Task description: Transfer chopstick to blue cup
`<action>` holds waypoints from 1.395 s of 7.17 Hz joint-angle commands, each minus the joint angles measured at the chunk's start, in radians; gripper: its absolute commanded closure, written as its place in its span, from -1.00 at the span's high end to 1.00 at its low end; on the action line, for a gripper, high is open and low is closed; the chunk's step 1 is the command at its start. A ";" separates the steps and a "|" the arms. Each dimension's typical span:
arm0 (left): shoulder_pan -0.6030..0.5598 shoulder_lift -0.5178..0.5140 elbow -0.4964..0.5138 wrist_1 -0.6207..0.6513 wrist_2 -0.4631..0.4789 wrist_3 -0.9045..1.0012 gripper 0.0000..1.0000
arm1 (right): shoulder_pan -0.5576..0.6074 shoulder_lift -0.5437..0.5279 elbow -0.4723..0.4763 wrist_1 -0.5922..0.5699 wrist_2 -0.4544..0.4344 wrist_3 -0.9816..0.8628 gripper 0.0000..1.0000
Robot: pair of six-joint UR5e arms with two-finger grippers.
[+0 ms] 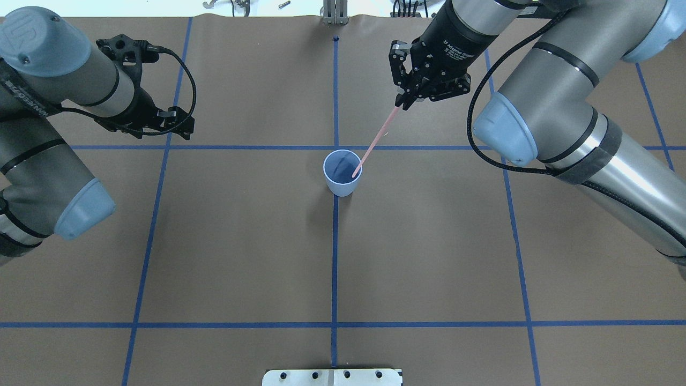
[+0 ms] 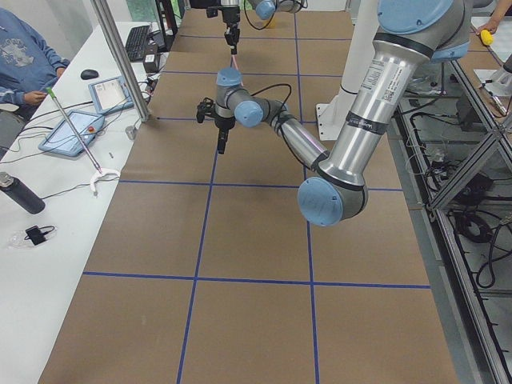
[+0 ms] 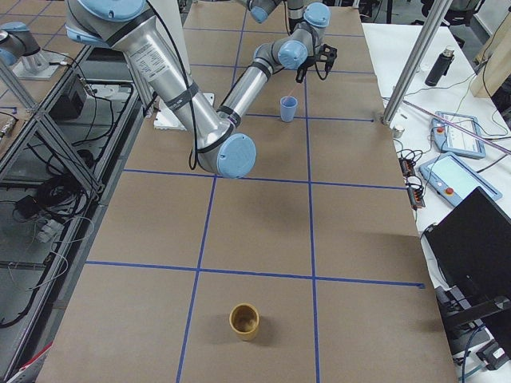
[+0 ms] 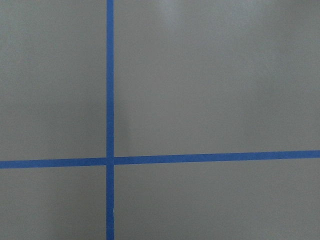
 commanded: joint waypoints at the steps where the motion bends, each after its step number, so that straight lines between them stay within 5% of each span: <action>1: 0.000 0.001 0.000 0.000 0.000 0.000 0.97 | 0.012 0.005 -0.012 0.000 0.007 -0.003 -1.00; 5: 0.000 0.001 0.000 0.000 0.000 -0.003 0.97 | -0.007 0.015 -0.072 0.043 -0.002 -0.003 -1.00; 7: 0.000 -0.001 -0.001 0.000 0.000 -0.005 0.97 | -0.011 0.016 -0.072 0.045 -0.002 0.030 0.06; 8: 0.000 -0.001 -0.001 0.000 0.000 -0.005 0.97 | -0.013 0.019 -0.072 0.045 -0.002 0.033 0.30; 9: 0.000 -0.001 -0.003 0.000 0.000 -0.006 0.97 | -0.011 0.024 -0.069 0.045 -0.002 0.050 0.99; 10: 0.002 -0.001 -0.003 0.000 0.000 -0.008 0.97 | -0.011 0.030 -0.066 0.045 -0.002 0.062 1.00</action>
